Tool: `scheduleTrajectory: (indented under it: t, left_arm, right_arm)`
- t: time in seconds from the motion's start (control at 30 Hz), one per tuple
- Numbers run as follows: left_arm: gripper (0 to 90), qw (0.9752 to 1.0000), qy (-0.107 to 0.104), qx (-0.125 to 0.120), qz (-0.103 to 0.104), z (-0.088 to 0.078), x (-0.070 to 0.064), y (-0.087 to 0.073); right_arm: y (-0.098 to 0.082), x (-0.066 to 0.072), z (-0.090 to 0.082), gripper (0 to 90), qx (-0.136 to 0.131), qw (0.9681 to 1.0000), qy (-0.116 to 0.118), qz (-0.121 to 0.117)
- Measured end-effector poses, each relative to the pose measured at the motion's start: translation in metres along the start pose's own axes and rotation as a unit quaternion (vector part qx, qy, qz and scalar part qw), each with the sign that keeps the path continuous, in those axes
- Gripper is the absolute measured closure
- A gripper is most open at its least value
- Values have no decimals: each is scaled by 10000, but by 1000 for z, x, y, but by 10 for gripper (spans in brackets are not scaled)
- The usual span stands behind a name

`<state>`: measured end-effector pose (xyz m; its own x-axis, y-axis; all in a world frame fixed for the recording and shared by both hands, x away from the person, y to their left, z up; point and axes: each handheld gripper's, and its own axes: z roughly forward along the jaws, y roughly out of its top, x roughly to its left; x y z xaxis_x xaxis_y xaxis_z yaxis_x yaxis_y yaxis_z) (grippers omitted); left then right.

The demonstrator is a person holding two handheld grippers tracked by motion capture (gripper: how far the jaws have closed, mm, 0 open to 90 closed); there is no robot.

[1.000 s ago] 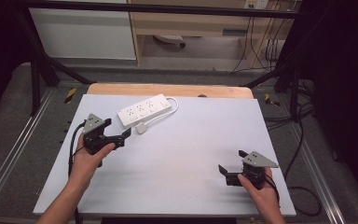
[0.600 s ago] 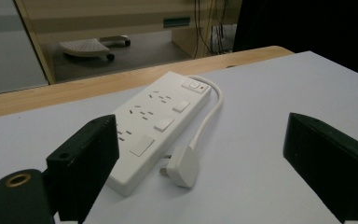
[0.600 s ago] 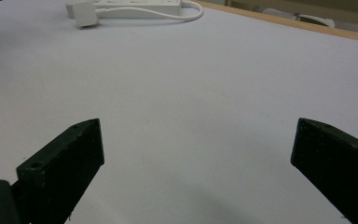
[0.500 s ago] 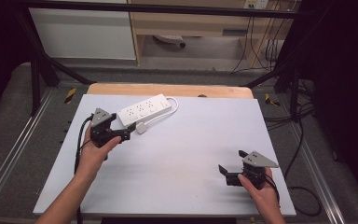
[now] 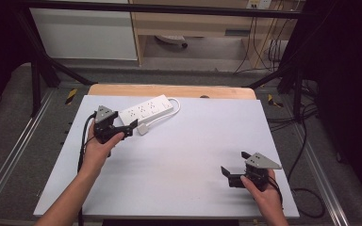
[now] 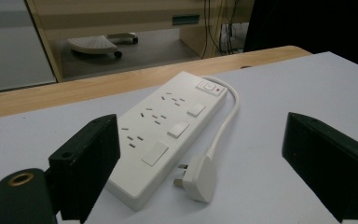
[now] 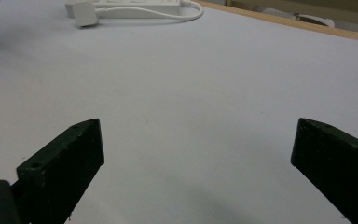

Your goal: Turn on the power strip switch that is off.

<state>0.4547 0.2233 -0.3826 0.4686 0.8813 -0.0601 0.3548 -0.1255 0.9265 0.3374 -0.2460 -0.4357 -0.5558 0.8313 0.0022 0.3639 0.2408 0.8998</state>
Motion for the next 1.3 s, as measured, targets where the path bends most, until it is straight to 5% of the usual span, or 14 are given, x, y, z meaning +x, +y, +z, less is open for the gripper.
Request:
scheduleTrajectory:
  t: [1.3]
  left_arm:
    - [204,9996,123,255,37,33,3,-1]
  right_arm:
    - [0,-1,-1,30,-27,10000,20,27]
